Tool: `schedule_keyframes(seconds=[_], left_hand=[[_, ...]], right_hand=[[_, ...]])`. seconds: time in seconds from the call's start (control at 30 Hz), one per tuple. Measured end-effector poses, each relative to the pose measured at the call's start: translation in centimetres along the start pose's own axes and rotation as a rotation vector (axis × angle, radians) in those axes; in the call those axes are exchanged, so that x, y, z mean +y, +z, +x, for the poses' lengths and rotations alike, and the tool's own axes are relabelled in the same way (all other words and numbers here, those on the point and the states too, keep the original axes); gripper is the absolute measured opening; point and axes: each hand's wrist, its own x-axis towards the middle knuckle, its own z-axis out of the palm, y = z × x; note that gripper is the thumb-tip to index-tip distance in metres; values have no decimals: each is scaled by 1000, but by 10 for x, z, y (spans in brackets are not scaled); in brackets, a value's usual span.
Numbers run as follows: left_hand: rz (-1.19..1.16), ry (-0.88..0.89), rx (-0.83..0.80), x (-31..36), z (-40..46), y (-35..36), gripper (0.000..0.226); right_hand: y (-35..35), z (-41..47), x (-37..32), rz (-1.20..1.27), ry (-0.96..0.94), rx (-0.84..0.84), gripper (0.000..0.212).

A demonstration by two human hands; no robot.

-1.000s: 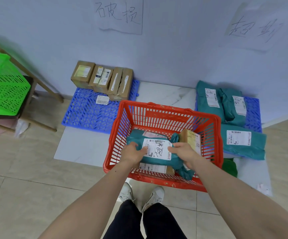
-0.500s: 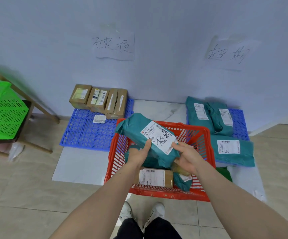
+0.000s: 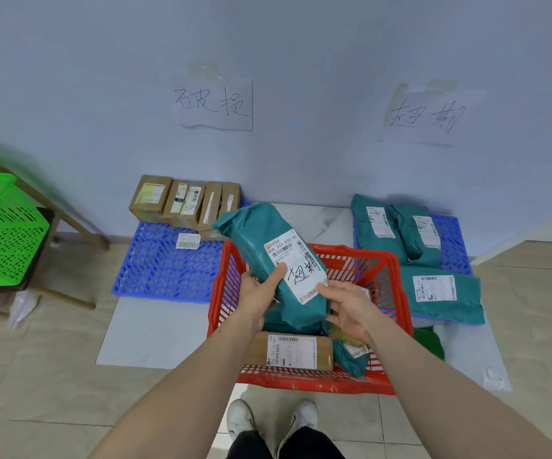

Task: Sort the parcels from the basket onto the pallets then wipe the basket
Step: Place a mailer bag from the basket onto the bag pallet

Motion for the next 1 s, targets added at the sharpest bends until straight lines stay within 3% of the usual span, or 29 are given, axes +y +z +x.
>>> schedule_keyframes(seconds=[0.17, 0.47, 1.0], left_hand=[[90, 21, -87, 5, 1, -7, 47], [106, 29, -229, 3, -2, -9, 43], [132, 23, -292, 7, -3, 2, 42]], right_hand=[[-2, 2, -3, -54, -62, 134, 36], [6, 5, -6, -135, -64, 51, 36], [-7, 4, -8, -123, -69, 71, 36]])
